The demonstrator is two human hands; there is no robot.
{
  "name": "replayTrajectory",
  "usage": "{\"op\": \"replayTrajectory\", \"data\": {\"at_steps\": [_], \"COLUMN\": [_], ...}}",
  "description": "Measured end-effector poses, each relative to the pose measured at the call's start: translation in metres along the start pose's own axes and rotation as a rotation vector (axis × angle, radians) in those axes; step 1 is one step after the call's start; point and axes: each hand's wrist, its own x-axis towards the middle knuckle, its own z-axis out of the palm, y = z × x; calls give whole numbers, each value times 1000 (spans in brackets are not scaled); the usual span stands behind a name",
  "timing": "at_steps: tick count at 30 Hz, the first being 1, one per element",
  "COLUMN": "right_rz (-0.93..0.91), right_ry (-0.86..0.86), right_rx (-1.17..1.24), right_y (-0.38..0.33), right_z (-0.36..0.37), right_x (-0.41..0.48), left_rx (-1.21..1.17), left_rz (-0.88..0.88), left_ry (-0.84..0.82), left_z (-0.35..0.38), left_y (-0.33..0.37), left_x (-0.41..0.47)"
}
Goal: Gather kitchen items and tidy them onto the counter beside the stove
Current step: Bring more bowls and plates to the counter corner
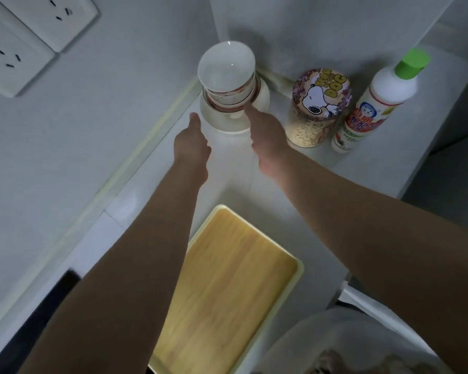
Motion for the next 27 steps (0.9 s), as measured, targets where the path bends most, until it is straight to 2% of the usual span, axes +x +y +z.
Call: {"op": "replayTrajectory", "data": {"at_steps": [3,6,9,13,20,24,27], "right_rz": [-43,-101,-119,-99,-156,-155,-220], "right_ry": [47,-18,-55,-28,-37,-87,-203], "right_rx": [-109,-144,-134,9,2,-82,-148], "right_y": [21,44,59,82,113,118,125], "right_z": [1,1,3,2,-26,-37,-39], "right_x": [-42,-94,-145,-199,-261,-300,-327], "left_rx": [-128,-204,-226,-284,-370,-437,-538], "left_rz": [10,-8,-42,-17,17,44,110], "left_ry": [7,48,68,96,77,123,203], "left_z": [-36,-75,-107,-139,-164,-183,-203], "left_y": [-20,-50,-76,-100,-135,-157,-172], "left_x": [-39,-86,-124,-165,-220,-258,-293]}}
